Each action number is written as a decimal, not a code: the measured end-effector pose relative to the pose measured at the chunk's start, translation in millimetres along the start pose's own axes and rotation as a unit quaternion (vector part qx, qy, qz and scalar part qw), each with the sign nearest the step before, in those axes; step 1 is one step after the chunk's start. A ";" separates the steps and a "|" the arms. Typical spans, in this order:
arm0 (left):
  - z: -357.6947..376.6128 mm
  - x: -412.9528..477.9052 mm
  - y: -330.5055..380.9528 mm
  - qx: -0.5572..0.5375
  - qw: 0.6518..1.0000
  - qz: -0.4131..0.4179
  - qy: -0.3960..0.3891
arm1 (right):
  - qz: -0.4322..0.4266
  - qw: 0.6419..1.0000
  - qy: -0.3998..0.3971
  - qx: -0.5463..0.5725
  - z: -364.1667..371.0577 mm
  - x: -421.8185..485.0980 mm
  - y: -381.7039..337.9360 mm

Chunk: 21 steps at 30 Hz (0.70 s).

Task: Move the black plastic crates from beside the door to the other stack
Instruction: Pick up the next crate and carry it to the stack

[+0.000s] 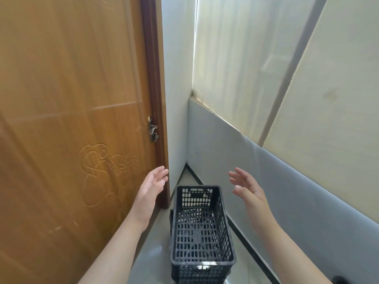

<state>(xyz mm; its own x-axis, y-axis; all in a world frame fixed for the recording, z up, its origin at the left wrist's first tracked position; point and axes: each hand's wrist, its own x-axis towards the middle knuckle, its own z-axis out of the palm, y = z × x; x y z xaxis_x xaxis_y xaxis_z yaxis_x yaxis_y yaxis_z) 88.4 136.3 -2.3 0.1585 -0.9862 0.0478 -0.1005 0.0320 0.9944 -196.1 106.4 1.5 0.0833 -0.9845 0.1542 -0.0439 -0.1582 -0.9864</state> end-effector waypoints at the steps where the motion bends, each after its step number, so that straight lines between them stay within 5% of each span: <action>1: -6.9 3.2 -4.0 -0.001 1.000 -0.003 0.004 | 0.001 1.000 -0.003 -0.001 6.5 3.7 2.0; 21: 51.4 136.9 -87.4 0.013 0.996 -0.083 0.024 | 0.088 0.996 -0.014 -0.003 -32.7 139.3 100.4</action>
<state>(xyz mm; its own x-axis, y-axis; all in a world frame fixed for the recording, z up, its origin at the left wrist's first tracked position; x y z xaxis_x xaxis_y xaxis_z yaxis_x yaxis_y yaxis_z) 68.4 -9.8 -87.5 0.2213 -0.9688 -0.1119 -0.0936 -0.1354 0.9864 -221.4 -49.0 -74.2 0.1014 -0.9946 -0.0235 -0.0654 0.0170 -0.9977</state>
